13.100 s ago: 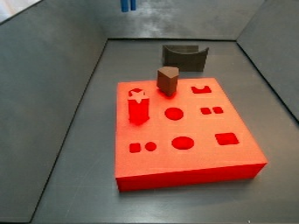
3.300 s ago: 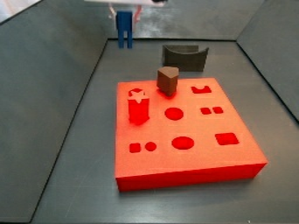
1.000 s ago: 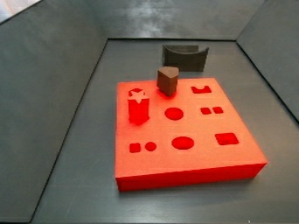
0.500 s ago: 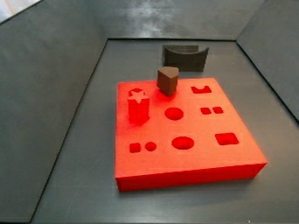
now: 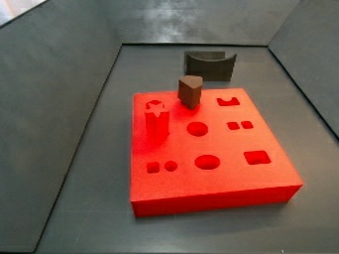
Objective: Pick up the square-circle object. Move up. Rotate the square-circle object. Move to above the board. Insert the square-circle object.
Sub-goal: Insert the square-circle object.
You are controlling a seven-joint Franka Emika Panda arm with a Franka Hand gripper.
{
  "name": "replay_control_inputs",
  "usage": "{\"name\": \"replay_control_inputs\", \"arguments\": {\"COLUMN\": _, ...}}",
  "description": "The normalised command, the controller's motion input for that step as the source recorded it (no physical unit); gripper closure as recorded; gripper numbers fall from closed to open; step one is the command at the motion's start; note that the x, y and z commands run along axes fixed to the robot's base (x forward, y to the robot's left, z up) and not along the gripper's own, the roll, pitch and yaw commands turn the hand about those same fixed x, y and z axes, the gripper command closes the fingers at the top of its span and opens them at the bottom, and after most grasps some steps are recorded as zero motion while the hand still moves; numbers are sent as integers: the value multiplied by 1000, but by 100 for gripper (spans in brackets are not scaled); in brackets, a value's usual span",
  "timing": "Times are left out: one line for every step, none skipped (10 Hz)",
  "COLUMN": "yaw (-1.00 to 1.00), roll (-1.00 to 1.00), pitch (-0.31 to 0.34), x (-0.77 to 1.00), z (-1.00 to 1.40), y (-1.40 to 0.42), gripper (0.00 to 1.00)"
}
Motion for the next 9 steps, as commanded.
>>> {"name": "replay_control_inputs", "arguments": {"yaw": 0, "roll": 0, "pitch": 0, "x": 0, "z": 17, "y": 0, "gripper": 100}}
{"name": "replay_control_inputs", "arguments": {"yaw": 0, "roll": -41, "pitch": 66, "x": 6, "z": 0, "y": 0, "gripper": 100}}
{"name": "replay_control_inputs", "arguments": {"yaw": 0, "roll": 0, "pitch": 39, "x": 46, "z": 0, "y": 0, "gripper": 100}}
{"name": "replay_control_inputs", "arguments": {"yaw": 0, "roll": 0, "pitch": 13, "x": 0, "z": 0, "y": 0, "gripper": 100}}
{"name": "replay_control_inputs", "arguments": {"yaw": 0, "roll": 0, "pitch": 0, "x": 0, "z": -126, "y": 20, "gripper": 100}}
{"name": "replay_control_inputs", "arguments": {"yaw": 811, "roll": 0, "pitch": 29, "x": 146, "z": -1000, "y": -177, "gripper": 100}}
{"name": "replay_control_inputs", "arguments": {"yaw": 743, "roll": 66, "pitch": 119, "x": 60, "z": -1000, "y": -414, "gripper": 100}}
{"name": "replay_control_inputs", "arguments": {"yaw": 646, "roll": 79, "pitch": 141, "x": 9, "z": -994, "y": -517, "gripper": 100}}
{"name": "replay_control_inputs", "arguments": {"yaw": 626, "roll": 74, "pitch": 124, "x": 11, "z": -983, "y": -540, "gripper": 100}}
